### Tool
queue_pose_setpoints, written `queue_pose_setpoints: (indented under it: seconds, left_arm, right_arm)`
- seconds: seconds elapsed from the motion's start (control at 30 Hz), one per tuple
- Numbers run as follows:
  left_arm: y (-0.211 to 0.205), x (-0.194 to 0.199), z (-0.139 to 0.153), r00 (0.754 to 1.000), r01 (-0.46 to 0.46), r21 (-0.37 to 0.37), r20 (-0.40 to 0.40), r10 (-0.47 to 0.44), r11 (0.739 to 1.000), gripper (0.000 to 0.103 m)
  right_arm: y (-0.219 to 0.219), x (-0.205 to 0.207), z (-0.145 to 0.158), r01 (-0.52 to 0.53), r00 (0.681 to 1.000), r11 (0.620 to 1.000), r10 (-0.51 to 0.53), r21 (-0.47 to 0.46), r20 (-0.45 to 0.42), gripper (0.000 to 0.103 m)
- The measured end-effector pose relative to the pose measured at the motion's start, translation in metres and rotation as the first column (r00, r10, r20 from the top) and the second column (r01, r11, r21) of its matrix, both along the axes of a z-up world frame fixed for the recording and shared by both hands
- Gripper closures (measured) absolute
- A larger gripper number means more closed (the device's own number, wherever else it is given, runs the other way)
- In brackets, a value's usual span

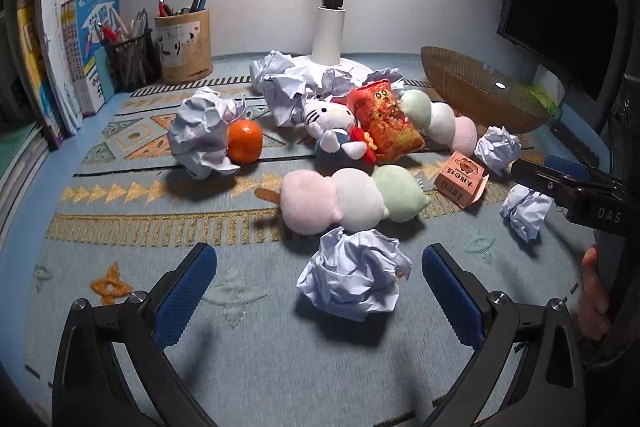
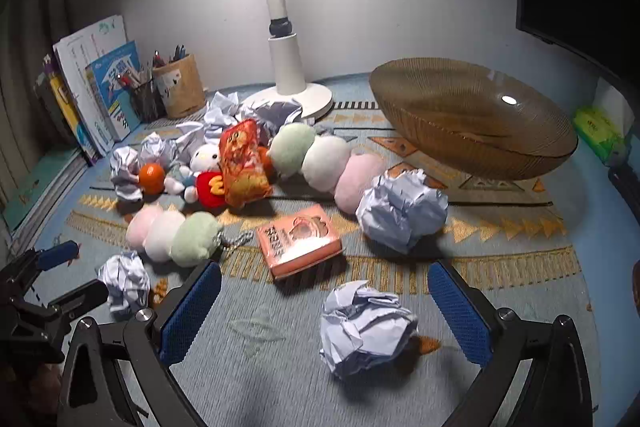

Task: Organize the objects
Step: 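Move the left tool toward one crumpled paper ball while the right tool approaches another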

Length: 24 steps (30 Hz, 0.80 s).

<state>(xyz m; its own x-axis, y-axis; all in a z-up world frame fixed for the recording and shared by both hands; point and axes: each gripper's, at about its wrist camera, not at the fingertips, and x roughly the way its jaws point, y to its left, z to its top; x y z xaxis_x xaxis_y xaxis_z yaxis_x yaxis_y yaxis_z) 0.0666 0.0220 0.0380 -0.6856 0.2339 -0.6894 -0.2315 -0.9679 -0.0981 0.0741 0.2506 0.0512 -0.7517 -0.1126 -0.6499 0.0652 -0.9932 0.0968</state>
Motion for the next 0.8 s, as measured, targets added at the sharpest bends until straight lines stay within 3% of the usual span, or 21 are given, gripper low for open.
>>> queue_pose_setpoints:
  seconds: [0.1, 0.23, 0.5, 0.8]
  left_arm:
    - [0.007, -0.002, -0.005, 1.000, 0.016, 0.016, -0.018, -0.016, 1.000, 0.001]
    - [0.018, -0.001, -0.007, 0.999, 0.017, -0.041, -0.032, -0.019, 0.999, 0.001]
    - [0.008, -0.009, -0.012, 1.000, -0.007, 0.004, 0.019, 0.007, 1.000, 0.001]
    - [0.018, -0.008, -0.013, 1.000, 0.016, -0.040, 0.019, -0.015, 0.999, 0.001]
  right_arm:
    - [0.005, -0.005, -0.009, 0.028, 0.999, 1.000, -0.028, -0.004, -0.018, 0.000]
    - [0.008, -0.002, -0.009, 0.016, 0.999, 1.000, -0.017, -0.024, -0.039, 0.000]
    - [0.014, 0.000, -0.008, 0.031, 0.999, 0.998, -0.033, -0.053, -0.036, 0.000]
    - [0.012, 0.000, -0.008, 0.032, 0.999, 0.999, -0.033, -0.041, -0.033, 0.000]
